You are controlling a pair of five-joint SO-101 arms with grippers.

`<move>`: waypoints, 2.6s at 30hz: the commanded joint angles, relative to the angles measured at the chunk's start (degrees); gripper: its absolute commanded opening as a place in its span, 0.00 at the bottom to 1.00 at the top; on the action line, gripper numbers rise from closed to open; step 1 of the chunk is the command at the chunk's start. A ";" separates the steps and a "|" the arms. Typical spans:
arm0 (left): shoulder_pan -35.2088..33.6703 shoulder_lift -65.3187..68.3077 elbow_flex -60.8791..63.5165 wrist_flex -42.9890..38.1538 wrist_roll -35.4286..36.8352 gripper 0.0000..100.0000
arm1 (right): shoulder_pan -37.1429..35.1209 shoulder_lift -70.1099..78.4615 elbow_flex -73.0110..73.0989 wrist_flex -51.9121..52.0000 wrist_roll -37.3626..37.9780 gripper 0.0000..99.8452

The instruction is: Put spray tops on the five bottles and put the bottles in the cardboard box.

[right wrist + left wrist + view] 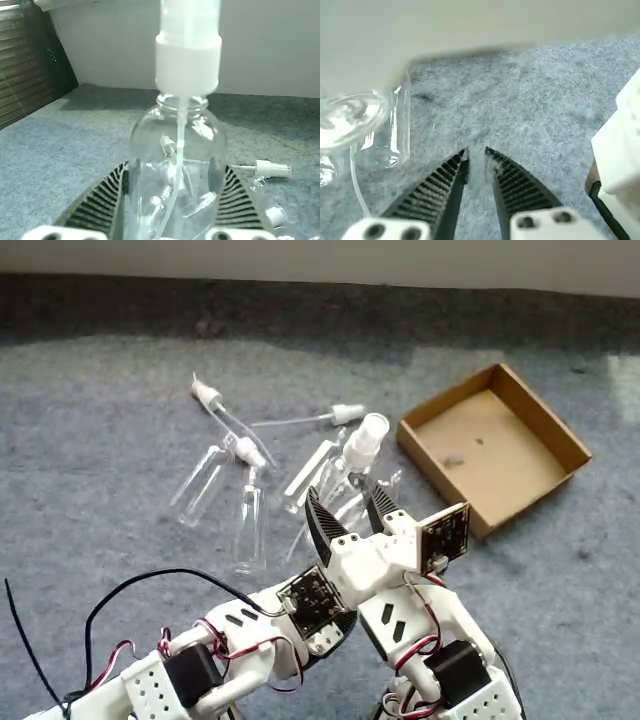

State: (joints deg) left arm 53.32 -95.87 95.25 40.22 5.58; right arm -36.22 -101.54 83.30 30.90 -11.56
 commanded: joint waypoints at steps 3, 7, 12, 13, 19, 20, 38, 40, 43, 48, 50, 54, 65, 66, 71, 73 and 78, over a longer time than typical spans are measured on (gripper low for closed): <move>1.36 -0.84 -3.91 -2.29 0.35 0.01 | -0.75 -0.57 -1.89 0.22 -0.09 0.13; 0.92 -0.84 -3.56 -6.42 0.18 0.01 | -0.48 -0.57 -1.10 0.13 -0.09 0.13; 0.92 -0.84 -3.56 -6.95 0.09 0.01 | -0.40 -0.57 -0.92 0.13 -0.09 0.13; 0.92 -0.84 -3.56 -6.95 0.09 0.01 | -0.40 -0.57 -0.84 0.13 -0.09 0.13; 0.66 -0.84 -3.91 -7.12 0.00 0.01 | 1.54 -0.57 -0.57 0.13 -0.09 0.13; -0.40 -0.92 -4.35 -7.12 0.00 0.01 | 2.42 -0.57 -0.48 0.13 -0.09 0.13; -7.34 -8.57 -1.80 -9.67 0.09 0.01 | 3.47 -0.57 -0.40 0.31 -0.09 0.13; -12.53 -8.57 -1.71 -11.08 0.18 0.01 | 3.56 -0.57 -0.40 0.31 -0.09 0.13; -18.51 -8.48 -1.01 -12.66 0.35 0.01 | 3.56 -0.57 -0.40 0.31 -0.09 0.13; -20.00 -8.48 1.89 -14.42 0.35 0.01 | 3.56 -0.57 -0.40 0.31 -0.09 0.13; -20.00 -8.48 1.71 -14.51 0.35 0.01 | 3.65 -0.57 -0.40 0.40 -0.09 0.13; -20.00 -8.48 1.71 -13.36 0.26 0.01 | 3.74 -0.57 -0.04 0.84 -0.09 0.13; -20.18 -8.48 -3.65 -0.09 0.18 0.01 | 6.73 -0.57 -0.04 12.09 3.25 0.13; -20.18 -8.48 -4.62 2.29 0.18 0.01 | 8.57 -0.57 -0.13 12.00 5.36 0.13; -20.53 -8.48 -6.11 6.86 0.18 0.01 | 17.71 -0.48 -2.07 12.26 10.20 0.13; -20.53 -8.48 -5.67 6.86 0.18 0.01 | 20.62 -0.40 -4.00 12.26 10.29 0.13; -20.53 -8.48 -5.49 6.95 0.18 0.01 | 25.71 0.22 -8.75 12.26 10.46 0.13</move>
State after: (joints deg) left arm 33.27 -104.04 92.70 46.90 5.58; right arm -13.63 -101.45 80.13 42.86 -1.89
